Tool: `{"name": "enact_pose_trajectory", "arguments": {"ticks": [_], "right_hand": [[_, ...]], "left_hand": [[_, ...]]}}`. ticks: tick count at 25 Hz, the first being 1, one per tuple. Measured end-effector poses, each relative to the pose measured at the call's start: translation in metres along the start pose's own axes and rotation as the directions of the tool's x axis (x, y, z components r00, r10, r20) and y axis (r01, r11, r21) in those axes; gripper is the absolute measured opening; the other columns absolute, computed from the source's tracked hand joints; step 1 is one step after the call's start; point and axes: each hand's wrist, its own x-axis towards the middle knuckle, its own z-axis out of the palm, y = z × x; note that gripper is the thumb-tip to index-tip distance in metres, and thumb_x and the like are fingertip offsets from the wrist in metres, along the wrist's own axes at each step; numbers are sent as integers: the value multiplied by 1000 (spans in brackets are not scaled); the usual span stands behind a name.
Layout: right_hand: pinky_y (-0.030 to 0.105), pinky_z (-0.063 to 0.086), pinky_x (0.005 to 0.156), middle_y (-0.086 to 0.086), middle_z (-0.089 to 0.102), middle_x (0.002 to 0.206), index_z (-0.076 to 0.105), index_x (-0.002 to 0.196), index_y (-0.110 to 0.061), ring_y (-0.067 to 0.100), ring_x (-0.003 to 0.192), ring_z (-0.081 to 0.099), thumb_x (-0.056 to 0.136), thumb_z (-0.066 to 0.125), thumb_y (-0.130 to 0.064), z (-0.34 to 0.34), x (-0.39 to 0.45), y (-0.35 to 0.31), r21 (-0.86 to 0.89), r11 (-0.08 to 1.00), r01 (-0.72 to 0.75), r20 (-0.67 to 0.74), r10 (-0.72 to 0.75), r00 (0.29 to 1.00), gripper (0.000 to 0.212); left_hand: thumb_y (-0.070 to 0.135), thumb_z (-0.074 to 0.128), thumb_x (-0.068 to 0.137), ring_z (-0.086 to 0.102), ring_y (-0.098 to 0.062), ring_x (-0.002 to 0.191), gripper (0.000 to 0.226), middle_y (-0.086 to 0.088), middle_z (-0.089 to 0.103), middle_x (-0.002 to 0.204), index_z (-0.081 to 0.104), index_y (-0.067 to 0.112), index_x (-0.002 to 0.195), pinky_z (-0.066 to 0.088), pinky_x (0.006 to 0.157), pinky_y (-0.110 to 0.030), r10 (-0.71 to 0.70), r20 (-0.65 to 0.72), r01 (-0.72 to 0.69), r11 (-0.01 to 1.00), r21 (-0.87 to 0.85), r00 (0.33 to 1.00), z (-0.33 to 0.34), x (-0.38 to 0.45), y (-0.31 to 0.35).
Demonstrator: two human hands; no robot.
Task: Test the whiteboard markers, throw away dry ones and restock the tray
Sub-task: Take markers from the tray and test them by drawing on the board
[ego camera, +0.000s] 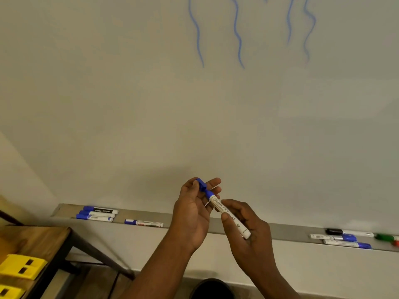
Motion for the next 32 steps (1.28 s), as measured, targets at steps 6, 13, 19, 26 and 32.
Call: {"name": "enact_pose_trajectory", "arguments": {"ticks": [6, 13, 19, 26, 32], "right_hand": [[5, 43, 56, -19, 68, 82, 56, 106, -42, 0, 70, 63, 87, 55, -34, 8, -2, 5, -93, 996, -8, 50, 13, 999, 21], [12, 42, 46, -5, 73, 76, 54, 98, -45, 13, 59, 62, 90, 53, -42, 16, -7, 7, -97, 995, -33, 103, 43, 994, 8], [21, 53, 57, -9, 73, 76, 67, 102, -40, 10, 63, 66, 92, 61, -27, 21, 10, 23, -126, 982, -143, 322, 177, 930, 17], [10, 37, 53, -14, 67, 81, 69, 107, -29, 5, 64, 58, 91, 60, -28, 72, 3, 79, -540, 832, -129, 462, 421, 780, 18], [12, 35, 66, -5, 65, 101, 69, 108, -24, 8, 85, 54, 90, 65, -27, 136, 18, 108, -555, 830, -52, 408, 326, 853, 19]], "left_hand": [[18, 39, 102, 70, -24, 90, 14, -14, 74, 98, 52, 16, 107, 53, 81, -34, 63, -46, -61, 997, 57, 997, -10, -2, -13], [9, 48, 98, 71, -26, 82, 5, -17, 72, 82, 51, 13, 100, 58, 70, -29, 57, -108, -63, 997, -54, 993, -29, -4, -18], [10, 46, 99, 70, -31, 96, 10, -21, 73, 95, 51, 10, 107, 52, 90, -38, 36, -161, -31, 999, 36, 986, -72, 9, -16], [21, 57, 95, 64, -23, 104, 12, -9, 71, 104, 53, 18, 106, 49, 92, -33, 43, -254, 88, 872, 481, 966, -147, 30, -27], [28, 55, 96, 41, -22, 135, 50, -3, 45, 144, 37, 19, 142, 35, 108, -36, 269, -325, 255, 267, 930, 906, -250, 56, -5]]}}
